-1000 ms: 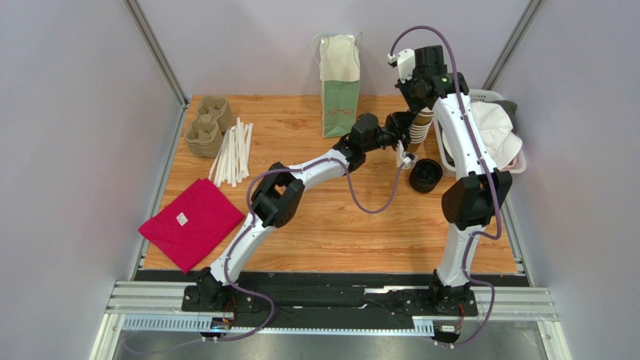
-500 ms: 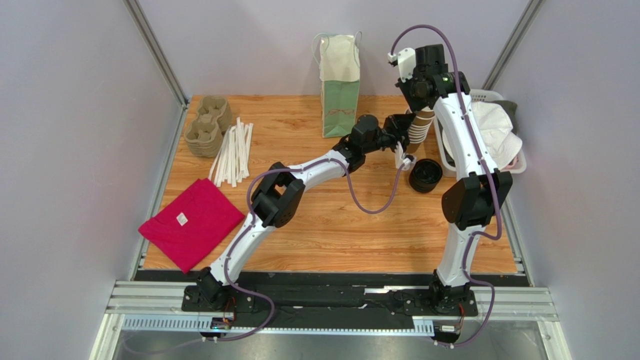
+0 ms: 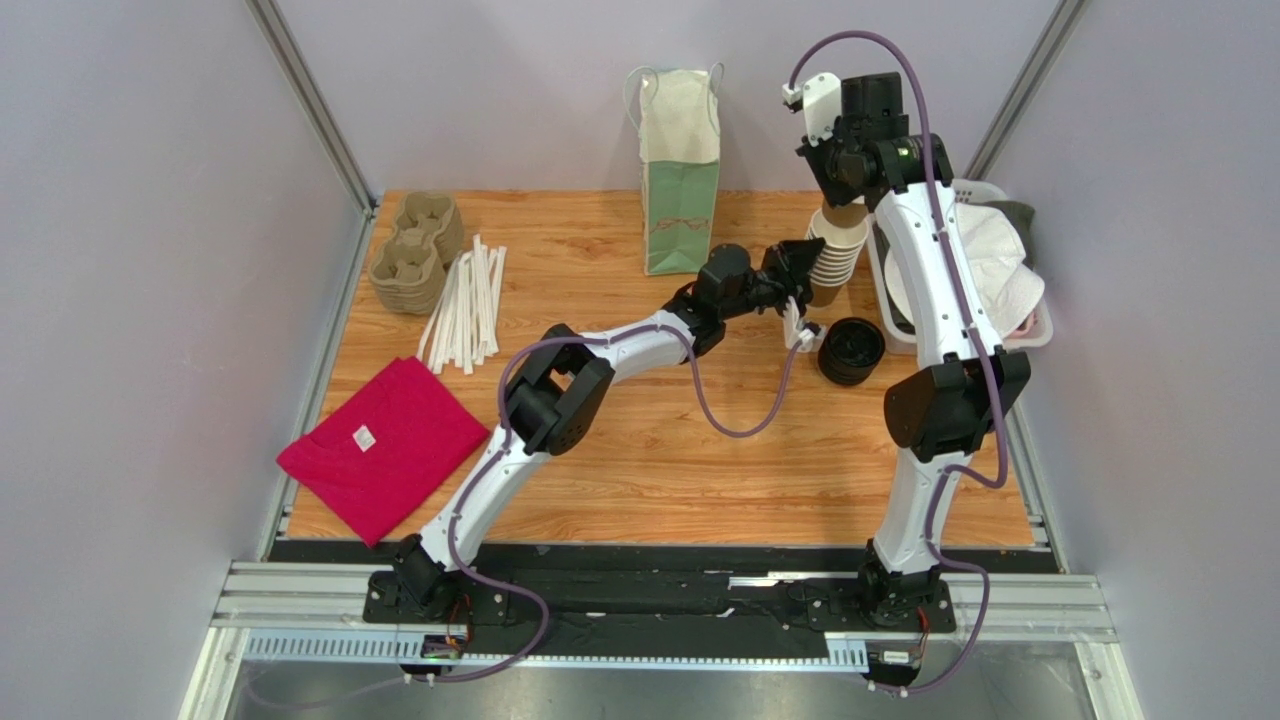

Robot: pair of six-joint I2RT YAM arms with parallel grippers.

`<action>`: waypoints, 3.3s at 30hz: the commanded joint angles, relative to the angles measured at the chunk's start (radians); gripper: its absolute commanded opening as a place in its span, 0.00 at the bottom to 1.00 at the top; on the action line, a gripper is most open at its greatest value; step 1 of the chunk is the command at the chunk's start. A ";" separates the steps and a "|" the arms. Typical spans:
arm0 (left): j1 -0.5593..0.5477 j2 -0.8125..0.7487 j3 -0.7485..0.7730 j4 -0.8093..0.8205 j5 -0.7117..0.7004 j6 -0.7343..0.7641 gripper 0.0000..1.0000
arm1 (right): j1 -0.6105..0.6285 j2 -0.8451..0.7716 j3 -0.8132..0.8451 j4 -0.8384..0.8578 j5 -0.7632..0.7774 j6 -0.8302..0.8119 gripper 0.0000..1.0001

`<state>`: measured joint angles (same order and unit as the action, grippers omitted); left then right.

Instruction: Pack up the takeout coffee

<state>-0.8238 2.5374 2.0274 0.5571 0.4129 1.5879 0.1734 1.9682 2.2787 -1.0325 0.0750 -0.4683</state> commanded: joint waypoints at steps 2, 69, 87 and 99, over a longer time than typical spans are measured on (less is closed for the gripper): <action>-0.005 -0.112 -0.077 0.101 0.058 0.009 0.28 | 0.000 -0.081 0.053 0.041 0.006 0.014 0.00; 0.661 -1.836 -1.032 -1.186 0.132 -1.925 0.97 | 0.860 -0.341 -0.939 0.360 0.118 0.310 0.00; 0.661 -1.842 -1.108 -1.143 0.093 -1.968 0.99 | 0.913 -0.327 -0.995 0.405 0.117 0.326 0.00; 0.661 -1.853 -1.122 -1.143 0.092 -1.968 0.99 | 0.919 -0.316 -0.998 0.397 0.101 0.326 0.00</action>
<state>-0.1684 0.6918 0.9035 -0.6117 0.5102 -0.3660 1.0859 1.6497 1.2823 -0.6720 0.1745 -0.1600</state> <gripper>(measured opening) 0.990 0.009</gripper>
